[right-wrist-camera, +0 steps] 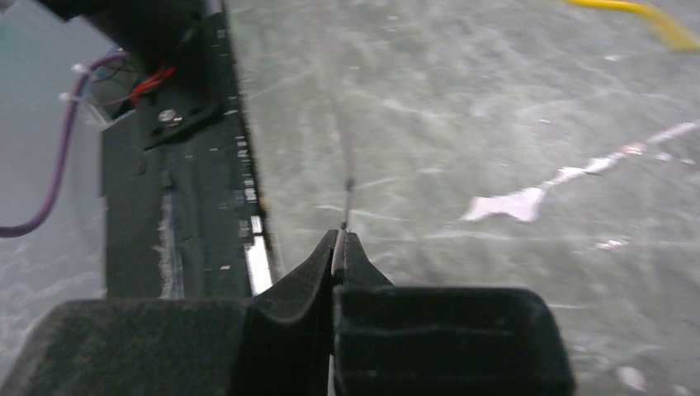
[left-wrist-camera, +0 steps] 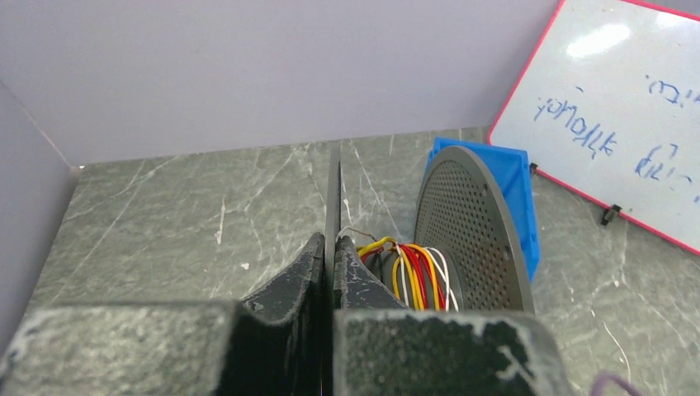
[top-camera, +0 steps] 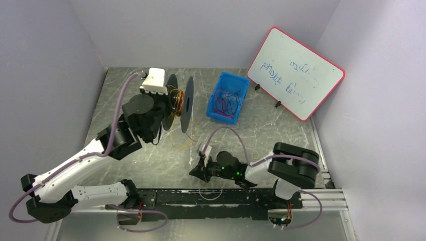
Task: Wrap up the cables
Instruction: Wrap the cable around the cable reel.
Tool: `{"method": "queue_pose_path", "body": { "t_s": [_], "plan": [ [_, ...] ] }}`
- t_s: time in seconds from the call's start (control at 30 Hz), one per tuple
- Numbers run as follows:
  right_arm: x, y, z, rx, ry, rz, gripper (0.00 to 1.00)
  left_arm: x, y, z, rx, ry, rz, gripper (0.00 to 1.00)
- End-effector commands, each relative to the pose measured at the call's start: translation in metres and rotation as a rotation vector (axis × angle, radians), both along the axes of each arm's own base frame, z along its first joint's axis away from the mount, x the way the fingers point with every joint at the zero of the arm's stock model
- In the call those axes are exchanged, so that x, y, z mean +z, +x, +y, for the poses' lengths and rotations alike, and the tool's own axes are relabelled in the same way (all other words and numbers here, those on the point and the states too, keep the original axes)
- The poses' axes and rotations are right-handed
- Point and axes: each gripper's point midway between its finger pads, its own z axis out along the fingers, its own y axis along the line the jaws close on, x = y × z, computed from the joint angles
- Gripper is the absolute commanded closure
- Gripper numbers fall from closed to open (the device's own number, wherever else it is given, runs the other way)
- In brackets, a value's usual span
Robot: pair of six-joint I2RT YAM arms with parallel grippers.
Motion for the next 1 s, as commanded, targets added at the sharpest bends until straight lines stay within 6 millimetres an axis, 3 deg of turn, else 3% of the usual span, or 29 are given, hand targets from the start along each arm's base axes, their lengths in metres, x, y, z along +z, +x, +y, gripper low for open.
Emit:
{"method": "queue_pose_path", "body": {
  "t_s": [0.0, 0.27, 0.43, 0.63, 0.83, 0.97],
  "plan": [
    [0.016, -0.019, 0.007, -0.025, -0.061, -0.095, 1.00, 0.047, 0.011, 0.011, 0.114, -0.123, -0.119, 0.93],
    [0.107, -0.059, 0.013, -0.033, -0.071, -0.267, 1.00, 0.011, 0.029, 0.009, 0.237, -0.006, -0.092, 0.93],
    [0.173, -0.065, 0.010, -0.071, -0.050, -0.333, 1.00, -0.017, 0.033, 0.004, 0.250, 0.056, -0.037, 0.93],
    [0.229, -0.041, -0.010, -0.173, -0.142, -0.456, 1.00, -0.061, 0.026, 0.007, 0.239, 0.106, 0.067, 0.93],
    [0.303, -0.004, -0.034, -0.363, -0.181, -0.618, 1.00, -0.097, 0.014, 0.015, 0.217, 0.130, 0.148, 0.93],
    [0.334, 0.024, -0.046, -0.445, -0.186, -0.720, 1.00, -0.120, 0.007, 0.005, 0.110, 0.163, 0.191, 0.93]
  ]
}}
